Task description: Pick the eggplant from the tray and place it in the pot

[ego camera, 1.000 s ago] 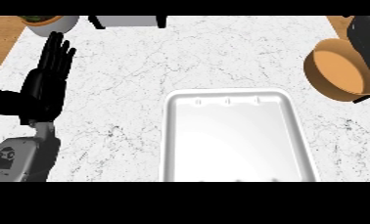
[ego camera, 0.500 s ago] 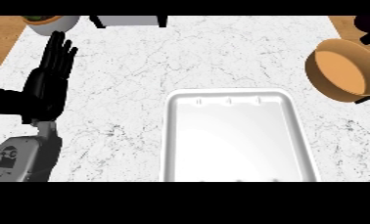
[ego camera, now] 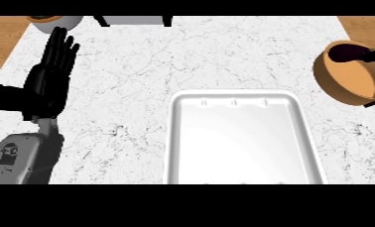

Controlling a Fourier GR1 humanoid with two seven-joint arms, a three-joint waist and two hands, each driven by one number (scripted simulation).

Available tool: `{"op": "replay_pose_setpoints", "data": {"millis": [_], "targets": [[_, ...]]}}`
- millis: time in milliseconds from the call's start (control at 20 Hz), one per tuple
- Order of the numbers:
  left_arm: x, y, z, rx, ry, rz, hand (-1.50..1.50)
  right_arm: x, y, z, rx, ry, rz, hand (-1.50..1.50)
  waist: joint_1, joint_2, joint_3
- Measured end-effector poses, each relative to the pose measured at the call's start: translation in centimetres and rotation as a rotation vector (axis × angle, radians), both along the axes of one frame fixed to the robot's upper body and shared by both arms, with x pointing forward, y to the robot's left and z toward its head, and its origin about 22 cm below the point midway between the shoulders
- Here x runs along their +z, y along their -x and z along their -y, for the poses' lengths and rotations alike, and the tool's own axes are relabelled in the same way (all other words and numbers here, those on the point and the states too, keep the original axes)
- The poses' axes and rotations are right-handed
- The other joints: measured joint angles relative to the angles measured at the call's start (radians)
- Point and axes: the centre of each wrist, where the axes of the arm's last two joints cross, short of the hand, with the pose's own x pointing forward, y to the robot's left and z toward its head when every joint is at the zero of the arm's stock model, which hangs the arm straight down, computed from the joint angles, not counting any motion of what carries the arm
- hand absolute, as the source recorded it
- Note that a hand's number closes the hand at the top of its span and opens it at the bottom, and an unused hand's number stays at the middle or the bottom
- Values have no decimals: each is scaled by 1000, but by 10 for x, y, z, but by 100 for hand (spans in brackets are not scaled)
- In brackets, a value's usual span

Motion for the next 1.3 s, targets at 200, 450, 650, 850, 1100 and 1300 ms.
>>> {"op": "replay_pose_setpoints", "data": {"millis": [200, 450, 650, 850, 1100, 1300], "targets": [[0, -1, 11, -9, -3, 4, 0, -7, 7, 8, 72, -18, 41, -150, 8, 2, 0], [-2, 2, 8, -1, 1, 1, 0, 5, 6, 7, 128, 23, 219, -150, 11, 2, 0], [-3, 1, 4, -2, -2, 4, 0, 13, 7, 7, 95, -4, 377, -150, 6, 1, 0], [-5, -1, 1, 8, -3, 1, 0, 22, 16, 15, 57, -34, 525, -150, -4, -2, -1], [-7, -1, 0, 18, 0, -1, 0, 24, 41, 28, 31, -17, 654, -150, -13, -5, -1], [-8, 4, -7, 24, -5, -4, 0, 19, 73, 39, 14, 6, 733, -150, -19, -7, -2]]}}
